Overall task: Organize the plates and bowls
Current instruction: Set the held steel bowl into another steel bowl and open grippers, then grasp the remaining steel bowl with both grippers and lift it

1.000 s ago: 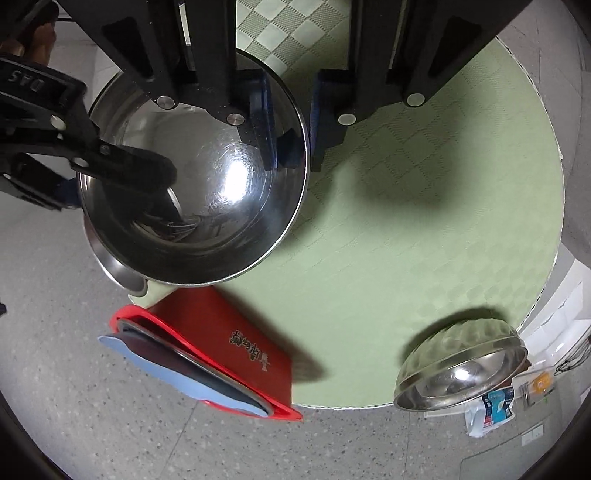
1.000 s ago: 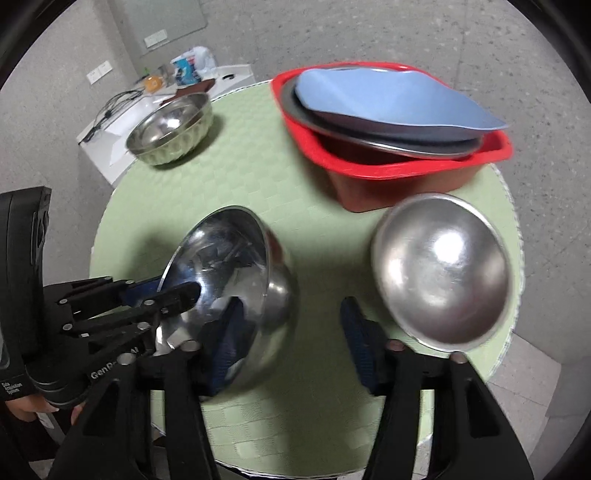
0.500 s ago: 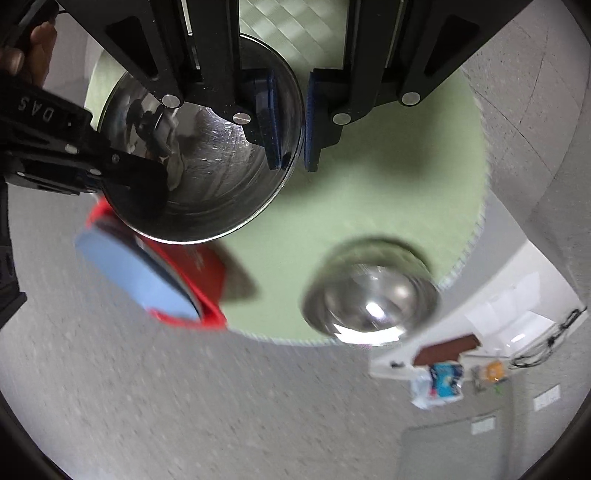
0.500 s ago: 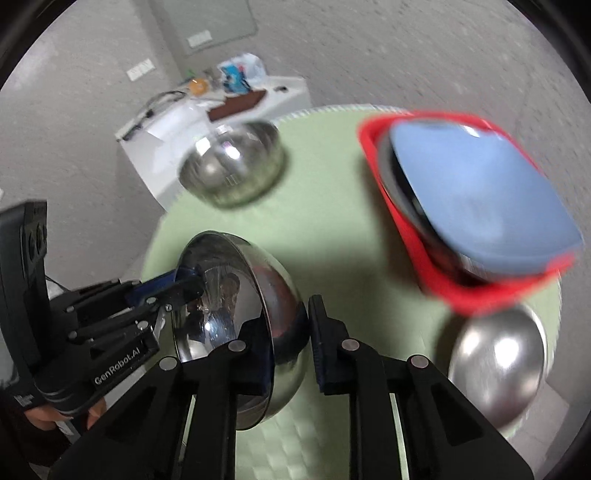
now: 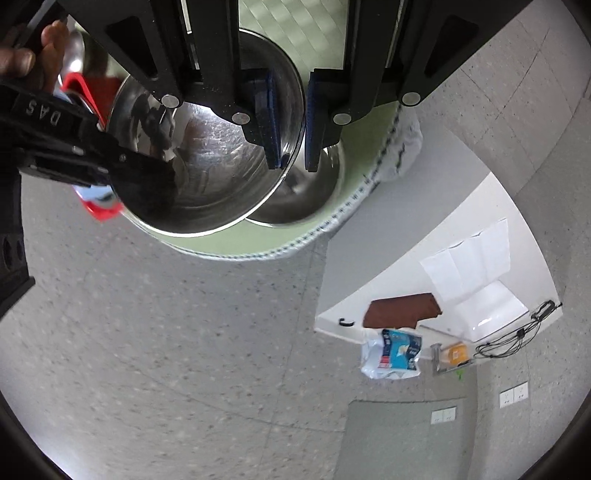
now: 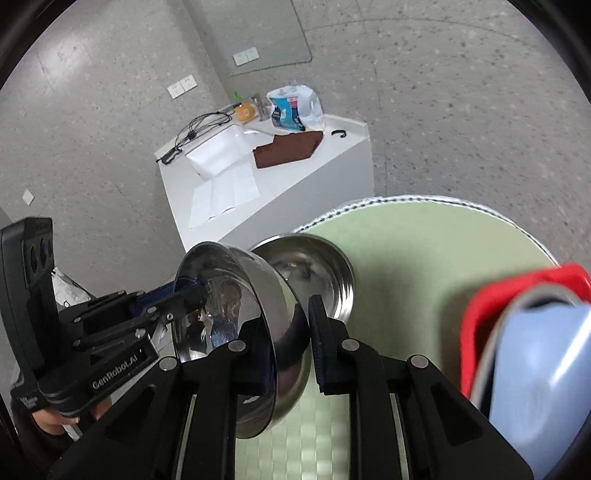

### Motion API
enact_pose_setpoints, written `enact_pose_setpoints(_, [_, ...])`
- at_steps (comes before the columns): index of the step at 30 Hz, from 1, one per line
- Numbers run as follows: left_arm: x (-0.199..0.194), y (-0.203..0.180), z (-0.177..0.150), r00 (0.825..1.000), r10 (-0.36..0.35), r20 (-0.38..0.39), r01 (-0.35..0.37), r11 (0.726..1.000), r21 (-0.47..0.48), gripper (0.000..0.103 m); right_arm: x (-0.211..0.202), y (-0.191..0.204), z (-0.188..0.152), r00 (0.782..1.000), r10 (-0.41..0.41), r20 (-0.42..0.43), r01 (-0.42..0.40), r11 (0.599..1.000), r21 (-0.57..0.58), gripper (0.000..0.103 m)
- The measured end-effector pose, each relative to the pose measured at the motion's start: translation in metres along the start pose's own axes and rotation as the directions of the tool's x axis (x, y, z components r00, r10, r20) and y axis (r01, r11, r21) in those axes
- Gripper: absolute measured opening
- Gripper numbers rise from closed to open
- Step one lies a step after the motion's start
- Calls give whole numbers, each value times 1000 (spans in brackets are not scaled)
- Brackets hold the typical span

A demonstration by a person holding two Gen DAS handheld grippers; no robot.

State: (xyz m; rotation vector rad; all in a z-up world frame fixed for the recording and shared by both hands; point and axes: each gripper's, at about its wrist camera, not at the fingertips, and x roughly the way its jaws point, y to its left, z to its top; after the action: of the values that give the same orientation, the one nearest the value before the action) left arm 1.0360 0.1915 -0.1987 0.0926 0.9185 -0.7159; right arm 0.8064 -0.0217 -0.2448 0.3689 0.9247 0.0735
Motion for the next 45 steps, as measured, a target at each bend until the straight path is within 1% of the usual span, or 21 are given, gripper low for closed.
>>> enact_pose_setpoints(2, [17,1,12,1000,10,-15,-10,1000,-5,10,14,-5,7,1000,4,-5,-4,1000,-3,17])
enact_pose_setpoints(6, [46,-1,29,998,34,-49,-34,999,0,10,41,-19,16,999,28,-28,-27,999,31,17])
enact_pose_setpoints(12, [83,-6,36,994,55,-94,-55,998,2,11,62,-29,18,998,16,-63,-14,999,39,17])
enact_pose_setpoints(18, [107,-14,46,992,60,-107,-59,998,11,23,73,-35,14,996,-19,-86,22,999,33,17])
enact_pose_setpoints(20, [109,-15,45,993,44,-107,-43,999,10,34,72,-37,12,996,-30,-86,32,999,26,17])
enact_pose_setpoints(21, [107,-15,43,994,41,-104,-40,999,13,36,73,-37,12,996,-34,-87,36,999,21,17])
enact_pose_setpoints(22, [105,-16,41,994,38,-100,-37,999,18,42,73,-36,11,995,-37,-88,39,999,19,20])
enact_pose_setpoints(23, [104,-17,40,995,30,-98,-28,999,19,51,71,-35,10,996,-33,-83,34,999,18,20])
enact_pose_setpoints(24, [100,-18,37,996,18,-90,-16,1000,20,56,69,-34,9,997,-33,-76,34,999,15,20])
enact_pose_setpoints(25, [96,-19,35,997,26,-78,-24,999,22,67,67,-33,8,997,-33,-71,34,999,10,20])
enact_pose_setpoints(26, [92,-19,33,997,48,-66,-46,999,24,76,65,-31,8,997,-31,-71,32,999,6,20])
enact_pose_setpoints(27, [88,-20,34,997,66,-49,-65,998,21,79,62,-30,7,997,-38,-67,38,999,0,19])
enact_pose_setpoints(29, [81,-19,31,998,51,-28,-51,999,5,84,52,-30,6,997,-55,-49,55,998,-6,24])
enact_pose_setpoints(31, [73,-19,29,997,78,-21,-78,997,-12,84,41,-30,4,997,-67,-33,67,998,0,38])
enact_pose_setpoints(34, [54,-28,21,994,105,24,-104,994,-10,84,9,-26,-3,996,-88,13,88,996,-23,42])
enact_pose_setpoints(35, [45,-34,16,993,112,45,-112,994,-3,84,0,-27,-6,995,-94,21,95,995,-26,44])
enact_pose_setpoints(37, [25,-49,6,987,128,98,-128,992,2,86,-27,-29,-15,993,-102,55,104,994,-35,56])
enact_pose_setpoints(39, [4,-65,-9,980,133,146,-134,991,-1,90,-51,-34,-25,992,-100,82,102,994,-27,61])
enact_pose_setpoints(41, [-14,-85,-24,973,129,192,-131,991,-5,94,-78,-42,-38,989,-99,108,101,995,-14,62])
enact_pose_setpoints(43, [-30,-107,-43,965,128,227,-128,992,-12,97,-106,-52,-54,987,-99,127,101,995,-12,69])
enact_pose_setpoints(45, [-39,-127,-59,963,118,244,-119,993,-13,100,-129,-63,-68,984,-106,144,109,994,-10,70])
